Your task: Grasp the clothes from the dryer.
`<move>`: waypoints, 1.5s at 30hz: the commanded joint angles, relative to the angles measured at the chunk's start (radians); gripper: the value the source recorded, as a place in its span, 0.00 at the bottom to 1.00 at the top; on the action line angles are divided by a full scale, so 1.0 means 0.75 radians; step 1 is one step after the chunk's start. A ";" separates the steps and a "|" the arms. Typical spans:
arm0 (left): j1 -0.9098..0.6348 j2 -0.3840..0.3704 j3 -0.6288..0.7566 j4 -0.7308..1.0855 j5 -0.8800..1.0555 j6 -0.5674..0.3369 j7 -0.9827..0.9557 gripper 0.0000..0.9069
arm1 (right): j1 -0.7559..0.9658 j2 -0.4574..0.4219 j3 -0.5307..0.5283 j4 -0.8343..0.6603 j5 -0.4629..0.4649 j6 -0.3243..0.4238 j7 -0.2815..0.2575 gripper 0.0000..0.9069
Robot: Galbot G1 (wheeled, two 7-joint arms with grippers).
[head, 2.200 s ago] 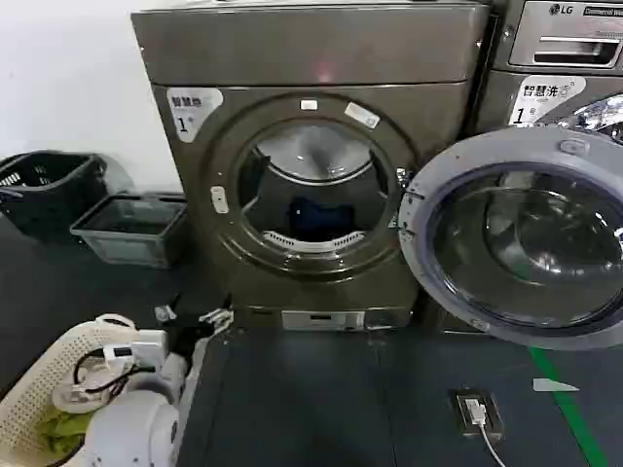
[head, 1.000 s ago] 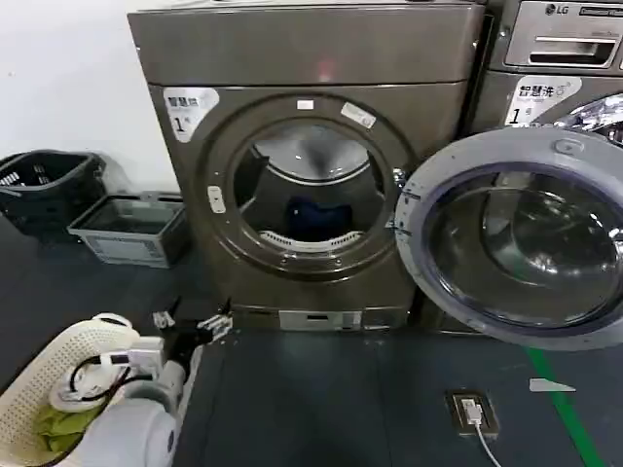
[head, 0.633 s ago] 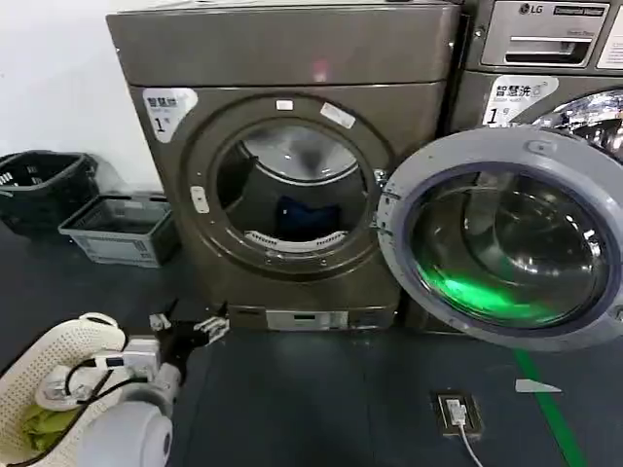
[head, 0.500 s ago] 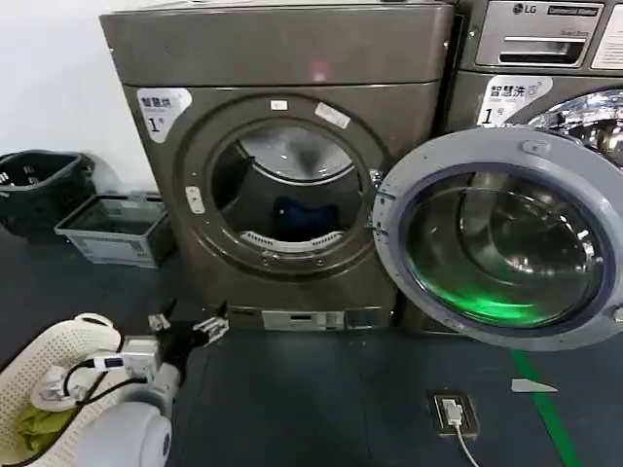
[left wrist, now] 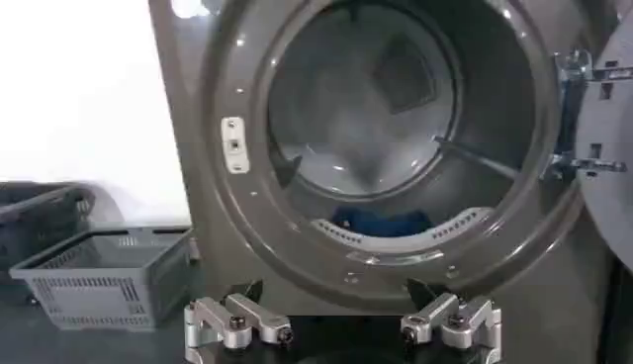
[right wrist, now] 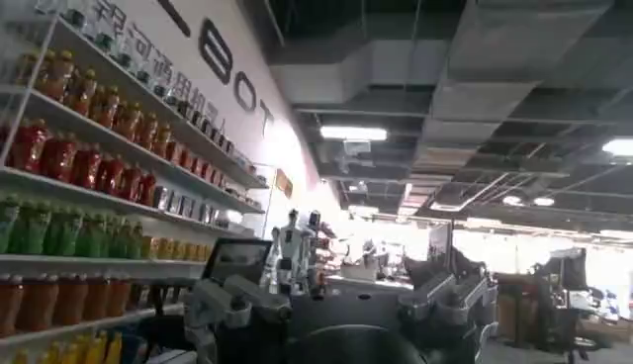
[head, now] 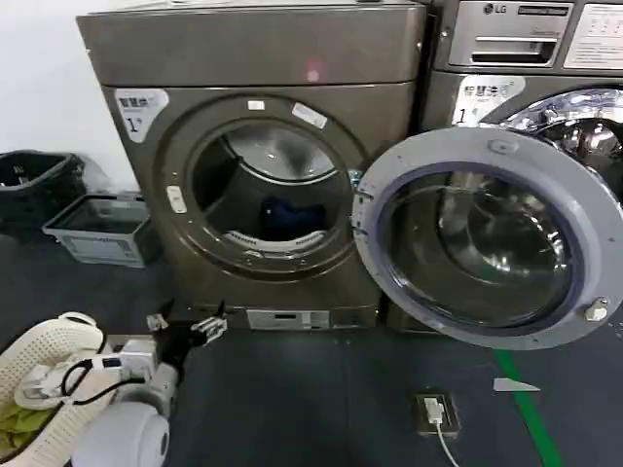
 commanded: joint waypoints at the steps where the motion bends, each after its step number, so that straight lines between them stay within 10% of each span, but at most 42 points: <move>1: 0.000 0.001 0.000 0.004 0.000 0.065 0.001 1.00 | 0.001 0.001 0.001 0.003 0.000 0.000 0.001 1.00; 45: -0.007 -0.008 0.020 0.036 -0.003 0.065 0.000 1.00 | 0.000 0.029 0.021 0.024 0.148 0.072 0.084 1.00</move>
